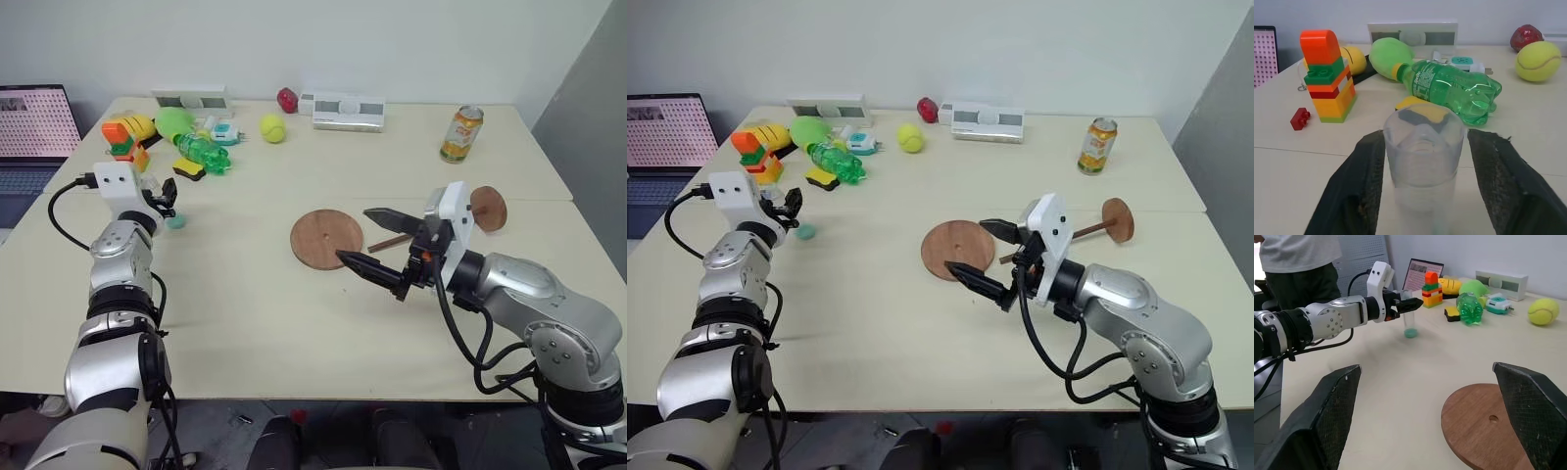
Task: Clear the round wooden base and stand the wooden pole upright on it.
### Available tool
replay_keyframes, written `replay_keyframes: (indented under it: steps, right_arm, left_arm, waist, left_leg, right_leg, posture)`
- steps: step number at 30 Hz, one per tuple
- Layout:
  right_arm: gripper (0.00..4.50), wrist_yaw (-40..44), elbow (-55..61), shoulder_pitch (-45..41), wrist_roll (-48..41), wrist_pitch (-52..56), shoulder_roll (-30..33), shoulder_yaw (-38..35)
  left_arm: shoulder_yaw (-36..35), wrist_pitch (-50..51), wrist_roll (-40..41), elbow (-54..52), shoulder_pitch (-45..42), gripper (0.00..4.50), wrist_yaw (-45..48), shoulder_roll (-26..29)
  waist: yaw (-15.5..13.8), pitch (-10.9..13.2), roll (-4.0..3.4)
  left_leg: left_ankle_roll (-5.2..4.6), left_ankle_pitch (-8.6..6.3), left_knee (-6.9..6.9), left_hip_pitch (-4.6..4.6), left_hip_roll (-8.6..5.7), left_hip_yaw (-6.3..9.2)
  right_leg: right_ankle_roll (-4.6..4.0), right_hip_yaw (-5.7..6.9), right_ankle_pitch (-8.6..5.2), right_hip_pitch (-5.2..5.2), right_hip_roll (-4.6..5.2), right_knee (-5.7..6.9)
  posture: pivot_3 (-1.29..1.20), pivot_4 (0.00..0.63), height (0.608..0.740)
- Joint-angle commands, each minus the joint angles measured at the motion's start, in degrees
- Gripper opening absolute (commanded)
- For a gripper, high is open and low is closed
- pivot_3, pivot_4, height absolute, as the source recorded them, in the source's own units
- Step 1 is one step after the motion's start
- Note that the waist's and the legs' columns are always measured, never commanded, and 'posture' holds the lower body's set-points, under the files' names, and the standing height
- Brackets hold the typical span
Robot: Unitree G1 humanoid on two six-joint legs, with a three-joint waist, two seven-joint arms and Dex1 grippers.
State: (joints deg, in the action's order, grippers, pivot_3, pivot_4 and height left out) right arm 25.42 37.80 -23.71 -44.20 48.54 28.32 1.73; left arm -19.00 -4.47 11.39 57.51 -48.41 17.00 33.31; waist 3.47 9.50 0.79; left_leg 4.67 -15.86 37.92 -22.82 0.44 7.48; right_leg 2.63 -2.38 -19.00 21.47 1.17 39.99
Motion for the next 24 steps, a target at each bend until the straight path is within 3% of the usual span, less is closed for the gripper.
replay_keyframes:
  steps: [1,5,12,16,20,24]
  right_arm:
    - [4.50,-0.77,2.07,-0.54,-1.13,-0.18,-0.23,-1.25]
    - [4.50,-0.33,3.29,3.35,-1.27,-0.40,0.70,-1.83]
    - [4.50,-0.80,3.57,10.57,-0.10,-1.75,2.05,-4.76]
    - [4.50,-2.22,2.85,18.15,0.91,-2.08,2.71,-8.80]
    - [4.50,-7.07,-3.03,22.09,-0.16,-0.66,-0.60,-13.91]
    - [4.50,-12.89,-17.40,17.39,-4.89,1.46,-7.13,-20.82]
  left_arm:
    - [-0.88,0.16,1.15,-6.04,0.58,3.86,0.65,1.17]
    - [-0.60,3.47,1.57,-16.65,5.64,4.49,1.35,1.62]
    - [-3.20,13.22,5.35,-39.06,12.65,4.49,1.22,3.68]
    - [-3.34,25.08,14.39,-57.09,20.38,4.49,8.16,5.78]
    - [0.03,36.64,24.98,-73.03,29.09,4.49,17.03,8.91]
    - [9.14,35.71,22.76,-79.78,32.41,4.49,20.42,7.12]
  waist:
    - [0.01,0.00,0.00]
    - [0.07,-0.01,0.00]
    - [-0.09,-0.01,0.01]
    - [-0.13,-0.02,0.02]
    - [-0.25,-0.01,-0.01]
    - [-0.37,-0.01,-0.02]
  left_leg:
    - [0.00,0.00,0.00,0.00,0.00,-0.01]
    - [0.03,0.01,-0.01,0.01,0.02,-0.01]
    - [0.03,0.02,0.00,-0.01,0.04,0.00]
    - [0.03,0.01,-0.04,-0.02,0.06,-0.04]
    - [-0.04,-0.03,-0.08,0.07,0.10,-0.15]
    - [-0.15,-0.09,-0.07,0.40,0.09,-0.26]
  right_leg:
    - [0.00,0.00,0.00,0.00,0.00,0.00]
    - [0.00,-0.02,0.00,-0.01,0.00,0.00]
    - [0.00,-0.03,0.00,-0.01,0.00,-0.01]
    - [0.00,-0.07,0.00,-0.01,0.01,-0.04]
    - [0.00,-0.15,0.00,-0.10,0.01,-0.07]
    - [-0.01,-0.22,0.00,-0.36,-0.04,0.04]
  posture:
    - [0.00,0.150,0.740]
    - [0.00,0.150,0.740]
    - [0.00,0.150,0.740]
    - [0.00,0.150,0.740]
    - [0.00,0.150,0.740]
    - [0.00,0.150,0.740]
